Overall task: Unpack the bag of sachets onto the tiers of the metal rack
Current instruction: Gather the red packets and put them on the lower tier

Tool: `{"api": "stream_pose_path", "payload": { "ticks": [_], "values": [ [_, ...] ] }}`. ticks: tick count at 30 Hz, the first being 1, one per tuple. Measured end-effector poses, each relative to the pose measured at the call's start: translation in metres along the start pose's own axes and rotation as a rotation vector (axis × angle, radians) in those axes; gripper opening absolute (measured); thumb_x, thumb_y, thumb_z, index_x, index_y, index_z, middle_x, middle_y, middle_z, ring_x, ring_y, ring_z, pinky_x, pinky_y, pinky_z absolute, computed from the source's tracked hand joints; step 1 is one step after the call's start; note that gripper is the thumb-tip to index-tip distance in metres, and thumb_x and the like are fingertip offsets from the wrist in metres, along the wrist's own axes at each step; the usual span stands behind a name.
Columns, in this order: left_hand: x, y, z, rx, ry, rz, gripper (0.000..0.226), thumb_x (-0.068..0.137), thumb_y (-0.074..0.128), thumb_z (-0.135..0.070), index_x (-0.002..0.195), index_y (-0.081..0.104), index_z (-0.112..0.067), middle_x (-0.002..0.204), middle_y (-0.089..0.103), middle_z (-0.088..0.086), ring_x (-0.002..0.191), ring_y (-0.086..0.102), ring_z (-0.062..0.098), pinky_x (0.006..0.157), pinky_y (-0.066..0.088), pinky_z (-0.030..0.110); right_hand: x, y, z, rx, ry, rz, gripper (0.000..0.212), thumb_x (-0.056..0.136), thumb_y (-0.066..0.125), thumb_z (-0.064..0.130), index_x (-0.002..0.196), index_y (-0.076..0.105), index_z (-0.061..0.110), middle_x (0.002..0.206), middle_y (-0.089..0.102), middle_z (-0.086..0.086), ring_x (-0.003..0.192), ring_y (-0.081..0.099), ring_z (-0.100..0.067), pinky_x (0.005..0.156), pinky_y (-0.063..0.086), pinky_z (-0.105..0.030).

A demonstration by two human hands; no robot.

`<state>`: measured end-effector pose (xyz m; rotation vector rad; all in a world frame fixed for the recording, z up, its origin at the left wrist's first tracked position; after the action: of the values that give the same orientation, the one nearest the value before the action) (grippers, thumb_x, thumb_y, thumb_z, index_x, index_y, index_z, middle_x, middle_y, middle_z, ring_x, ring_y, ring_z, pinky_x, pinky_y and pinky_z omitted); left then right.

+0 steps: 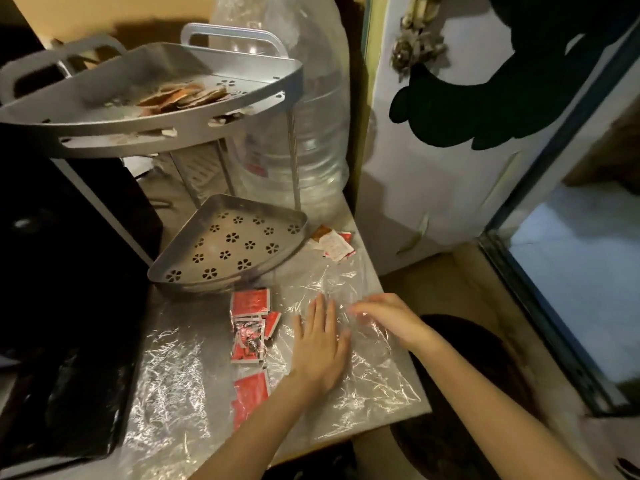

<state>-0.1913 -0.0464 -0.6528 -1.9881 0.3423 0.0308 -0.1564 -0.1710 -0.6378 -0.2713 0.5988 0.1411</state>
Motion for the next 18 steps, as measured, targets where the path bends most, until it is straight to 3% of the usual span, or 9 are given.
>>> {"api": "stream_pose_path", "payload": {
  "ticks": [2,4,8,11,15,18],
  "values": [
    [-0.001,-0.002,-0.001,-0.036,0.015,-0.008,0.08,0.068,-0.025,-0.065,0.136,-0.025,-0.023,0.149,-0.028,0.0,0.137,-0.028,0.015,0.11,-0.02,0.036,-0.001,0.0,0.005,0.027,-0.017,0.002,0.015,0.075,0.07,0.018,0.086,0.068,0.008,0.08,0.067,-0.005,0.076,0.064,-0.017,0.071,0.052,-0.029],
    [-0.002,-0.007,-0.001,-0.097,0.026,-0.031,0.074,0.073,-0.019,-0.065,0.136,-0.023,-0.026,0.149,-0.026,-0.002,0.138,-0.026,0.012,0.113,-0.016,0.034,-0.002,0.002,0.012,0.038,-0.046,0.032,0.008,0.076,0.067,0.01,0.084,0.067,0.009,0.075,0.065,-0.004,0.07,0.064,-0.015,0.062,0.049,-0.026],
    [-0.004,-0.025,0.001,-0.133,0.041,-0.118,0.067,0.08,-0.01,-0.061,0.139,-0.019,-0.028,0.149,-0.024,-0.007,0.138,-0.023,0.008,0.116,-0.011,0.033,-0.007,-0.002,0.035,0.021,-0.154,0.043,0.012,0.075,0.065,0.003,0.085,0.069,0.008,0.082,0.07,-0.009,0.079,0.067,-0.021,0.076,0.053,-0.034],
    [-0.007,-0.042,0.0,-0.131,0.055,-0.206,0.071,0.078,-0.015,-0.063,0.141,-0.018,-0.03,0.15,-0.025,-0.011,0.136,-0.028,0.003,0.113,-0.015,0.029,-0.017,-0.004,0.061,-0.012,-0.239,0.055,0.015,0.076,0.067,0.003,0.09,0.068,0.005,0.087,0.07,-0.011,0.076,0.066,-0.016,0.073,0.052,-0.026],
    [-0.008,-0.068,-0.01,-0.395,0.111,-0.306,0.064,0.085,-0.001,-0.062,0.141,-0.011,-0.033,0.154,-0.018,-0.012,0.138,-0.019,-0.004,0.115,-0.008,0.022,-0.029,-0.001,0.096,0.045,-0.331,0.112,0.016,0.076,0.066,0.001,0.083,0.068,0.015,0.081,0.072,0.0,0.074,0.068,-0.01,0.065,0.051,-0.018],
    [-0.01,-0.088,-0.02,-0.69,0.15,-0.353,0.058,0.088,0.009,-0.059,0.14,-0.006,-0.039,0.155,-0.011,-0.014,0.139,-0.009,-0.006,0.114,-0.004,0.017,-0.034,0.003,0.12,0.083,-0.371,0.147,0.023,0.07,0.072,0.006,0.091,0.066,0.014,0.092,0.072,-0.006,0.086,0.069,-0.017,0.083,0.053,-0.028]
  ]
}}
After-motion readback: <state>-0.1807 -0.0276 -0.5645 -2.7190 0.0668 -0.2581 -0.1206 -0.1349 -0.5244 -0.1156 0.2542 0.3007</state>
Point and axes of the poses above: each hand's wrist, its own x-axis towards the middle knuckle, its own y-axis out of the palm, z = x × y, the point moved 7 cm from there along x, towards the middle knuckle
